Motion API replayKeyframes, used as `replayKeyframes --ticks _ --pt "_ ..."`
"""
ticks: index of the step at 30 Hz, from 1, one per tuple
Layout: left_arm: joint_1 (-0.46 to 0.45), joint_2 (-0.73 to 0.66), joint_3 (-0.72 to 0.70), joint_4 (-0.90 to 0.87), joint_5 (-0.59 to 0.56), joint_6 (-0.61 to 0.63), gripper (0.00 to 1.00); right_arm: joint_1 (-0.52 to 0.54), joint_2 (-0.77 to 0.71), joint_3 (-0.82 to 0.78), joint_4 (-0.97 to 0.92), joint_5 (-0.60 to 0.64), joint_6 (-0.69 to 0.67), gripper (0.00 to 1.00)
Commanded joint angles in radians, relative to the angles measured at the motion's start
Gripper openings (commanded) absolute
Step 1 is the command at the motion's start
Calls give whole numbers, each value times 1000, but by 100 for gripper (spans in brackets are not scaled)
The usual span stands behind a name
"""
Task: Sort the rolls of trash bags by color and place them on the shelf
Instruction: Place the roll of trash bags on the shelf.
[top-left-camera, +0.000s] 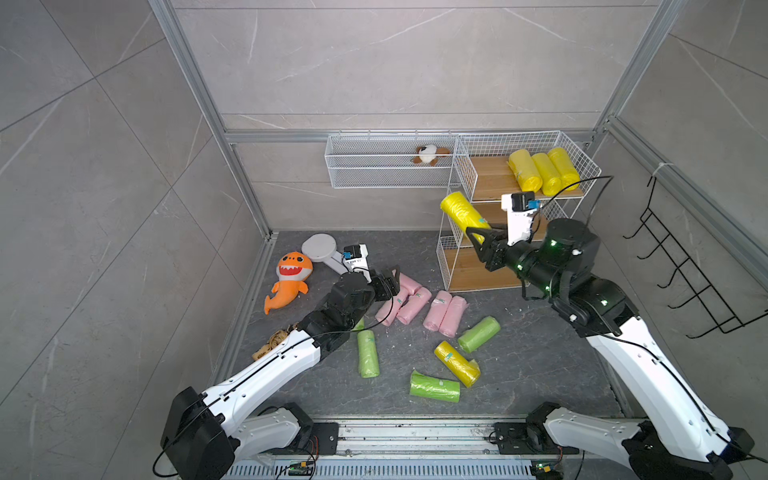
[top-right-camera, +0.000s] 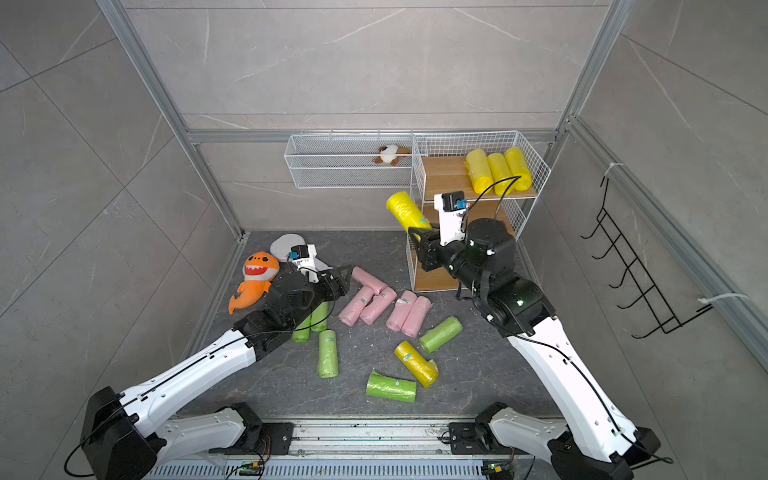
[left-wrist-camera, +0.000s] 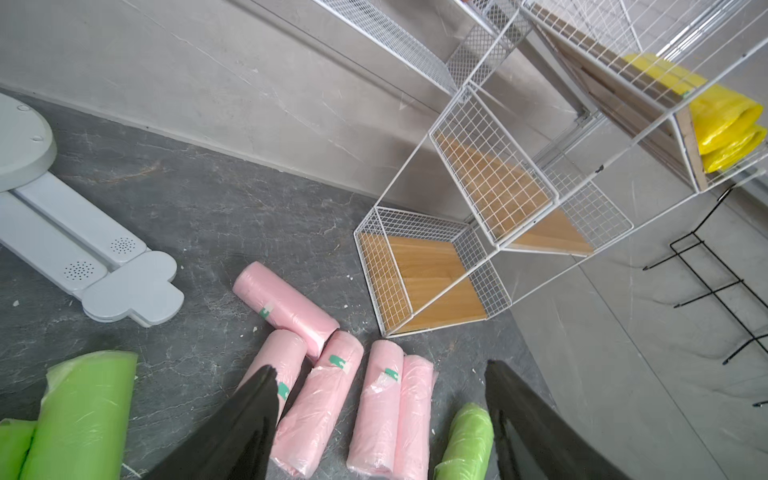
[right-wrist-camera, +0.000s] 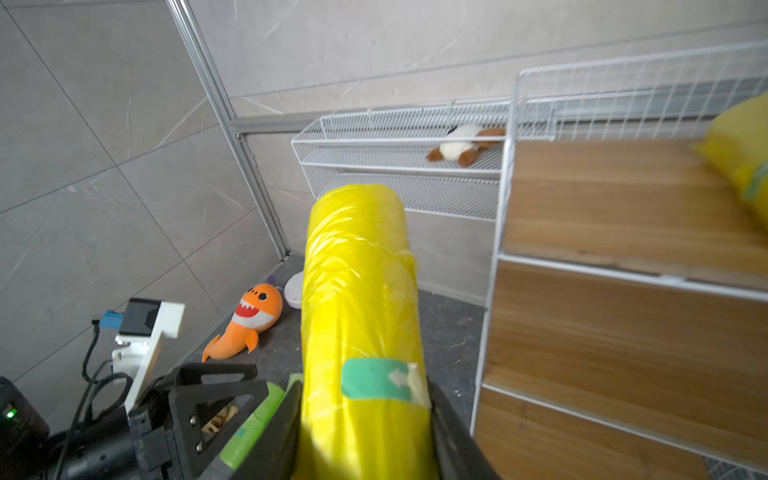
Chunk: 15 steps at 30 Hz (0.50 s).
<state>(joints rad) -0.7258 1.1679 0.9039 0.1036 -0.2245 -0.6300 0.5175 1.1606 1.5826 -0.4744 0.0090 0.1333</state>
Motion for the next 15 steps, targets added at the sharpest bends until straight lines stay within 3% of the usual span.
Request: replayKeyframes --ticks 1,15 --pt "3 23 45 -5 57 49 81 -34 37 128 -95 52 -64 27" --pt "3 76 89 -7 161 39 81 -200 350 586 -230 212 -120 27"
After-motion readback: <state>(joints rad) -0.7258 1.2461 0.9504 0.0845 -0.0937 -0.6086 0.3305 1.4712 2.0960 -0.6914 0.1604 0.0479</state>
